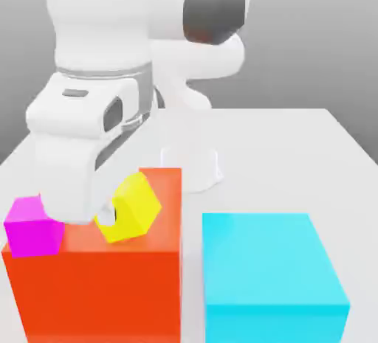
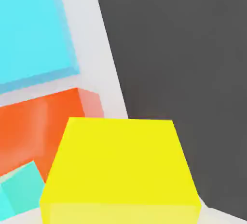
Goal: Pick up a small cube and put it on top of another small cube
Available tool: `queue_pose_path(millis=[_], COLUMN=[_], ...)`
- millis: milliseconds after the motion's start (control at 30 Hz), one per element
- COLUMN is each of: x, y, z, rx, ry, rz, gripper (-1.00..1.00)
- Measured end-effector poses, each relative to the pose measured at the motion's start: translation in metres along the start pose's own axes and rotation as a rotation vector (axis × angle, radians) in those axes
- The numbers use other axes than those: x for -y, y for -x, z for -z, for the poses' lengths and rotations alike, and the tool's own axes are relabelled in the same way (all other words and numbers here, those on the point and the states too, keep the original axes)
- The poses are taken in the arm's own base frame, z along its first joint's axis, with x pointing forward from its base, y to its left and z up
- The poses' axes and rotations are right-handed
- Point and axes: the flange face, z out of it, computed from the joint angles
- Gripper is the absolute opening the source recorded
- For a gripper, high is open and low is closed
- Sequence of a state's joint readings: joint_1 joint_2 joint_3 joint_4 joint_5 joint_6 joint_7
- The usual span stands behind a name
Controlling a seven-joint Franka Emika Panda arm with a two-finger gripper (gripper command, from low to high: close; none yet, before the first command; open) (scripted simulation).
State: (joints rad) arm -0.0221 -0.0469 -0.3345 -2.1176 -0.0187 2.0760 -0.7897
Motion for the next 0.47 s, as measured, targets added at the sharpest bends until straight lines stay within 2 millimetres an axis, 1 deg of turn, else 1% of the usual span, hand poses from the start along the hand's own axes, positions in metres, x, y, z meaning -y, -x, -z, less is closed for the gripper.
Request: queue_pose_path(millis=[33, 100, 133, 300, 333, 367, 400, 467], x=[-0.009, -0.005, -0.003, -0.006, -0.007, -0.008, -0.008, -0.005], y=[0.010, 0.006, 0.004, 0.008, 0.009, 0.009, 0.009, 0.006], z=[-0.004, -0.029, -0.037, -0.037, -0.042, -0.035, -0.024, 0.006], rx=[0.001, 0.002, 0.003, 0.003, 0.002, 0.001, 0.001, 0.001], ry=[-0.003, -0.005, -0.004, -0.004, -0.003, -0.004, -0.004, -0.004], rz=[-0.003, 0.024, 0.031, 0.021, 0.020, 0.020, 0.021, 0.029], gripper=[-1.00, -1.00, 1.00, 1.00, 1.00, 1.00, 1.00, 1.00])
